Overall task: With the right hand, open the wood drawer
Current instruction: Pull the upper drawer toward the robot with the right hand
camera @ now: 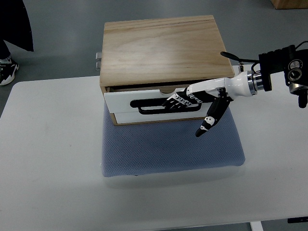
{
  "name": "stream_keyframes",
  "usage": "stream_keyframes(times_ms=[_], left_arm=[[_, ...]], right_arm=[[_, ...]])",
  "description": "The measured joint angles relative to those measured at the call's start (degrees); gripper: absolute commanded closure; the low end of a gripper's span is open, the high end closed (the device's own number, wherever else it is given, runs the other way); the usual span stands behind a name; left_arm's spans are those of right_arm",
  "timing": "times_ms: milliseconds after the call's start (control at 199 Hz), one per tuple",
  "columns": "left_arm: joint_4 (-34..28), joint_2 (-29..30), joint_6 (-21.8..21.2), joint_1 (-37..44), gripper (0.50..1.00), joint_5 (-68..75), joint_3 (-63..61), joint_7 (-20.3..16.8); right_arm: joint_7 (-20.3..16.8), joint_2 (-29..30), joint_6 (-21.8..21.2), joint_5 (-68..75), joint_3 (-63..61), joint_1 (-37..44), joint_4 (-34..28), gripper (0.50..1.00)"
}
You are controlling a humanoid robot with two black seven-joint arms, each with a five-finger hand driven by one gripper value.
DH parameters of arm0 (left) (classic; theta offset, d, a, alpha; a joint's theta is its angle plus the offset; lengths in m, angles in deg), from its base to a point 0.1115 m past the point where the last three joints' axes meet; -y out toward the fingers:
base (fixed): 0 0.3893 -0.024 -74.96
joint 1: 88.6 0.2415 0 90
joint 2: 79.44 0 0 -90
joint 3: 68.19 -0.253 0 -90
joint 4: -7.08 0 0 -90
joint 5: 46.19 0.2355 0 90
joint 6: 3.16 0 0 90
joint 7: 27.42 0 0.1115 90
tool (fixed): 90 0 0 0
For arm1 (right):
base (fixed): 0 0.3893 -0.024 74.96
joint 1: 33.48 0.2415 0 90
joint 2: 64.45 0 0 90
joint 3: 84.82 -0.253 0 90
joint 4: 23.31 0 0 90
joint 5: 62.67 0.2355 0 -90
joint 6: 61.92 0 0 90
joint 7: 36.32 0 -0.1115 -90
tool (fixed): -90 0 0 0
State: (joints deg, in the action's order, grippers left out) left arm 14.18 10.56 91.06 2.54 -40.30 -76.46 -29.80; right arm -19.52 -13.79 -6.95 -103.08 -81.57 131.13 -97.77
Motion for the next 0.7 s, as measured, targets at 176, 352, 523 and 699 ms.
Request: stream_keyframes(times_ms=[176,352,523,699], left_arm=[[0.0,0.0,0.0,0.0,0.500,0.0,0.0,0.0],[0.0,0.0,0.0,0.0,0.500,0.0,0.0,0.0],[0.0,0.0,0.0,0.0,0.500,0.0,0.0,0.0],[0.0,0.0,0.0,0.0,0.500,0.0,0.0,0.0]], right_arm=[[0.0,-1.5,0.0,0.0,0.1,0.0,-3.2,0.556],[0.0,-3.3,0.0,0.1,0.7,0.0,-6.2,0.556],[0.0,-4.9,0.0,0.1,0.9,0.0,-8.9,0.556],[0.0,-6.4,0.0,0.1,1.0,0.0,-11.2,0.556]])
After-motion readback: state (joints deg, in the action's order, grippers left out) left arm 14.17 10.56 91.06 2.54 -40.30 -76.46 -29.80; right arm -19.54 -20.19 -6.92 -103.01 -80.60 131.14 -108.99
